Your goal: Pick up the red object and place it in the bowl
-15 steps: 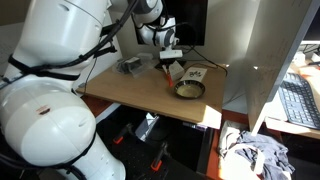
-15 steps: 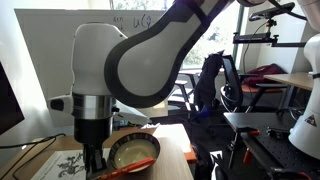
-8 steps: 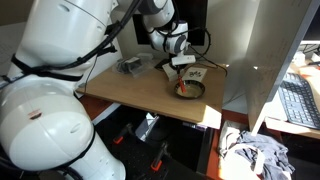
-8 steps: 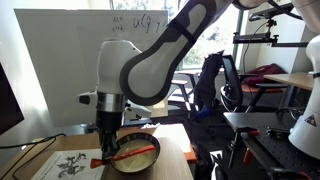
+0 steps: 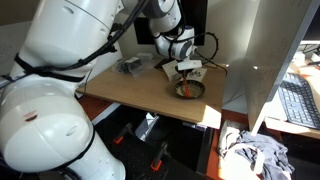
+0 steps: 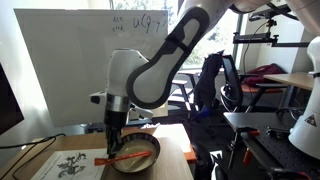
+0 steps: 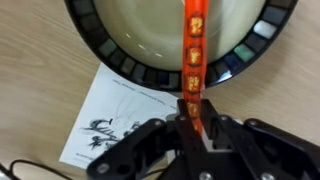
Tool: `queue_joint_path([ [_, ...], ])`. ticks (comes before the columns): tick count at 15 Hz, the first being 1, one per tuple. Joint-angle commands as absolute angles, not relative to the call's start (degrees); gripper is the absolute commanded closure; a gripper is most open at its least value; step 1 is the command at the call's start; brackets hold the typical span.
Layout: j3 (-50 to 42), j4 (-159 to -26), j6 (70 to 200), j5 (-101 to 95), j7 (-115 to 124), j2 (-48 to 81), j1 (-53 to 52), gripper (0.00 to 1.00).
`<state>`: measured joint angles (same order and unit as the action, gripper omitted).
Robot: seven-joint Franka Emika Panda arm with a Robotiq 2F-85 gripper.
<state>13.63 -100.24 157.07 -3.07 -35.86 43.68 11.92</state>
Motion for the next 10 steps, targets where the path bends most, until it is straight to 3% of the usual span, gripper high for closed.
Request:
queue_joint_path([
  [1, 13.0, -103.2, 159.2, -4.2, -35.1, 41.7, 12.2, 0.46],
  [7, 7.9, -107.7, 146.3, -3.4, -20.3, 32.7, 6.4, 0.0],
  [10, 5.1, -108.9, 137.5, -3.4, -13.6, 28.4, 3.4, 0.0],
])
